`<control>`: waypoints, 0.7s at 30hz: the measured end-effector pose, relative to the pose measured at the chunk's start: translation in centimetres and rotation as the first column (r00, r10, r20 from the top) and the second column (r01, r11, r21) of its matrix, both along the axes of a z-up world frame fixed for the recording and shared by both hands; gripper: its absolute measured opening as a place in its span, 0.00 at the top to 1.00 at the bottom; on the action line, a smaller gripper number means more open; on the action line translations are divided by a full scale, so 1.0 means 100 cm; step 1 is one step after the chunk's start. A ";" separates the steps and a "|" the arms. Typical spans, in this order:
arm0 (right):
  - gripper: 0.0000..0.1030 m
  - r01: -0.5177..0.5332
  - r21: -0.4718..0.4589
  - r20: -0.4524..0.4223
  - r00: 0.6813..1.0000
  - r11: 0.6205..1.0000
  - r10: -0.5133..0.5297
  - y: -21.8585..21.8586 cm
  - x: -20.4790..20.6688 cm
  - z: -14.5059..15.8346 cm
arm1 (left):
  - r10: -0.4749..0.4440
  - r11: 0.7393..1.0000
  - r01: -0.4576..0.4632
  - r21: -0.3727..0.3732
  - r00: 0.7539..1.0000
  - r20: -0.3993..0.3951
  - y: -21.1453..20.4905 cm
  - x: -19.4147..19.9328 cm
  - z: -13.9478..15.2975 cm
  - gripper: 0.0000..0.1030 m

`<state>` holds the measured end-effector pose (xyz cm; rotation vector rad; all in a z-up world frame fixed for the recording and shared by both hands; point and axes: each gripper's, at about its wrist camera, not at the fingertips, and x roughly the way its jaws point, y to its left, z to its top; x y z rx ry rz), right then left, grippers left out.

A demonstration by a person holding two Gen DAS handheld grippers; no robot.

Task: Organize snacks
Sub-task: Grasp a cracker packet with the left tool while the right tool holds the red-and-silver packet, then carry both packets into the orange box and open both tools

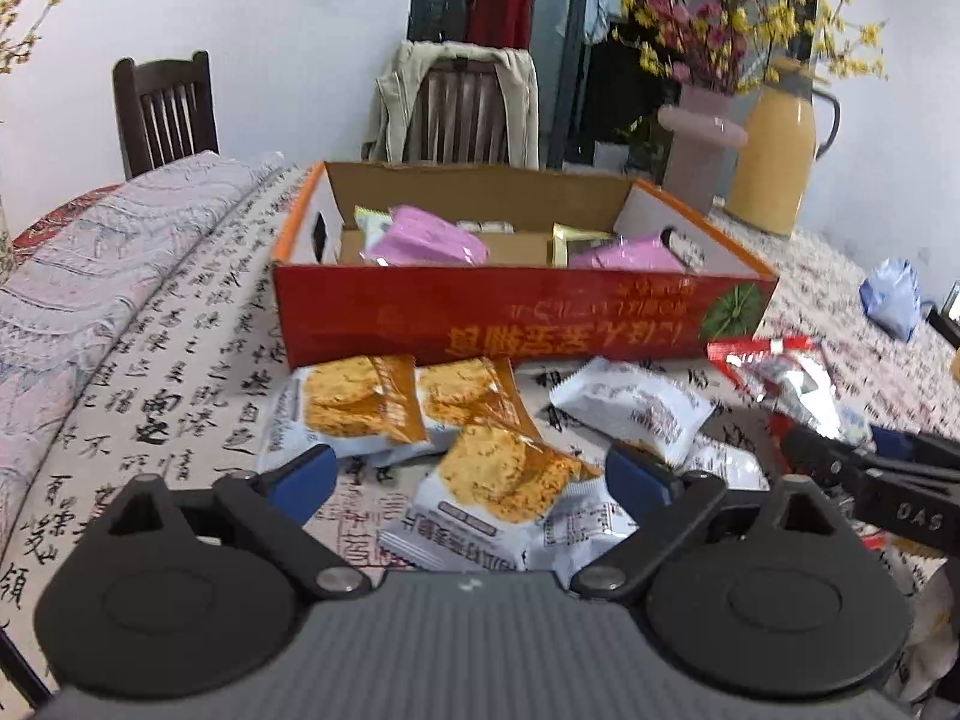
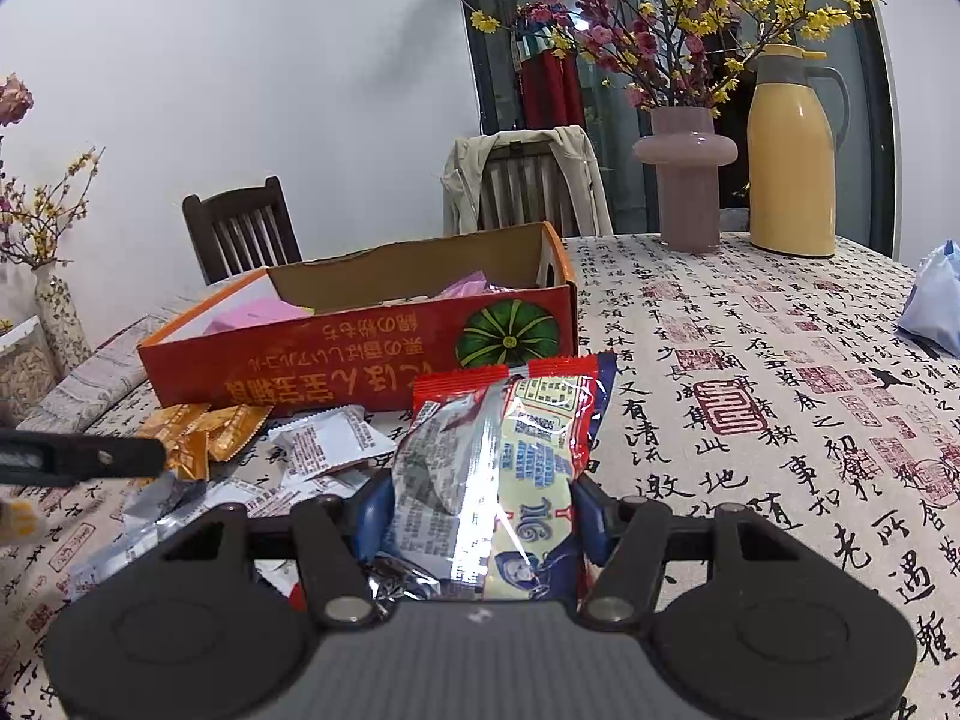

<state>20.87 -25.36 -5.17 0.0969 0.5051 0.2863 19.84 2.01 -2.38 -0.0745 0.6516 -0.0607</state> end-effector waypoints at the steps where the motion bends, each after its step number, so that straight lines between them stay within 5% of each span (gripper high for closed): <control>1: 0.42 -0.002 0.001 0.001 1.000 1.000 0.002 0.000 0.000 0.000 | -0.003 1.000 0.003 0.000 1.000 -0.015 -0.001 0.003 -0.002 0.16; 3: 0.42 -0.005 0.005 0.004 1.000 1.000 0.005 0.000 -0.001 0.000 | -0.008 1.000 0.008 -0.012 0.999 -0.048 -0.002 0.008 -0.007 0.35; 7: 0.42 -0.014 0.011 0.008 1.000 1.000 0.014 -0.001 -0.002 0.000 | -0.021 1.000 0.020 -0.024 0.998 -0.064 -0.002 0.010 -0.010 0.54; 21: 0.42 -0.019 0.015 0.037 0.999 1.000 0.018 -0.002 -0.007 0.002 | 0.001 1.000 -0.001 0.007 1.000 0.027 -0.002 -0.007 0.011 0.59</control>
